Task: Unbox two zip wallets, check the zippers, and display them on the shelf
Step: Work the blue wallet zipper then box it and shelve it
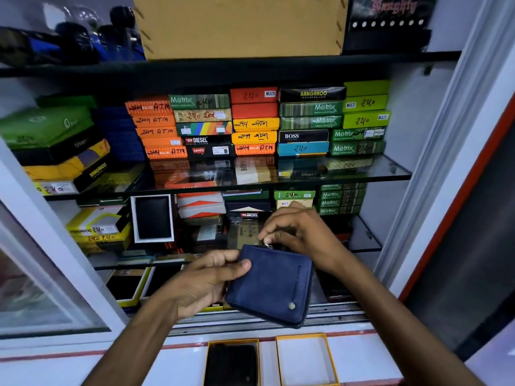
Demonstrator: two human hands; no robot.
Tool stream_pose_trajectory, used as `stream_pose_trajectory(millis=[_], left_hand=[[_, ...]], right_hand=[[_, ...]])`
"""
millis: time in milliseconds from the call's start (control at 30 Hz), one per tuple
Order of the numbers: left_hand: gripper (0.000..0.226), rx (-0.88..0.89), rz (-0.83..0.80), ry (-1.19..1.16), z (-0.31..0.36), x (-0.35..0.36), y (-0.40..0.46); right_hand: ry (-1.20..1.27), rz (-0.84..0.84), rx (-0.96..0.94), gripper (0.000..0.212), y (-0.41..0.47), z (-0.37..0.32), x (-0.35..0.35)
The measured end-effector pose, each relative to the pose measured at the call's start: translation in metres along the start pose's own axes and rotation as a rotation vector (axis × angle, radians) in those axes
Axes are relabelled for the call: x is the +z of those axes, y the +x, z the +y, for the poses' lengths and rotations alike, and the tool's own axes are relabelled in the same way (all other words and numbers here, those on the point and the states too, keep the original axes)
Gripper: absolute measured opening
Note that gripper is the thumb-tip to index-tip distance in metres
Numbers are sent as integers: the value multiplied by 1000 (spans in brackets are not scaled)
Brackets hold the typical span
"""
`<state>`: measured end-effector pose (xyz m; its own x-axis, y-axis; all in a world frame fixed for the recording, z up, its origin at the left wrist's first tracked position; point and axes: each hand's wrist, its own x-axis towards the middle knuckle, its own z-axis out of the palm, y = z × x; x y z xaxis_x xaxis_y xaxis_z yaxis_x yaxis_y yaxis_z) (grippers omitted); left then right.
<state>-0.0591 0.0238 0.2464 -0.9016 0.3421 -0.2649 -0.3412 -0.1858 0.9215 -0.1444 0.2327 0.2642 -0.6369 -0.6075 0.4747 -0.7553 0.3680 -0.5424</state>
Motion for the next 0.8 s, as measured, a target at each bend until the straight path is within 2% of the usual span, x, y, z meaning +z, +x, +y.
stream_pose_trajectory(millis=[100, 167, 233, 333, 400, 467, 533, 733, 800], left_hand=[[40, -34, -31, -28, -3, 12, 4], [37, -43, -10, -58, -5, 17, 6], [40, -38, 60, -81, -7, 18, 7], [45, -6, 207, -73, -9, 14, 5], [42, 43, 295, -46, -11, 11, 2], [41, 127, 352, 7, -12, 11, -1], [36, 252, 375, 79, -15, 11, -2], [34, 634, 323, 300, -40, 10, -5], [41, 727, 330, 396, -55, 7, -2]], right_hand=[[61, -90, -45, 11, 14, 5, 11], [143, -131, 12, 14, 15, 12, 16], [296, -100, 165, 20, 6, 23, 17], [627, 84, 526, 25, -24, 36, 15], [755, 117, 674, 43, -43, 34, 13], [858, 93, 643, 44, -58, 27, 12], [854, 98, 520, 31, -67, 19, 12], [599, 288, 221, 34, -98, 21, 12], [493, 334, 137, 26, -109, 27, 20]])
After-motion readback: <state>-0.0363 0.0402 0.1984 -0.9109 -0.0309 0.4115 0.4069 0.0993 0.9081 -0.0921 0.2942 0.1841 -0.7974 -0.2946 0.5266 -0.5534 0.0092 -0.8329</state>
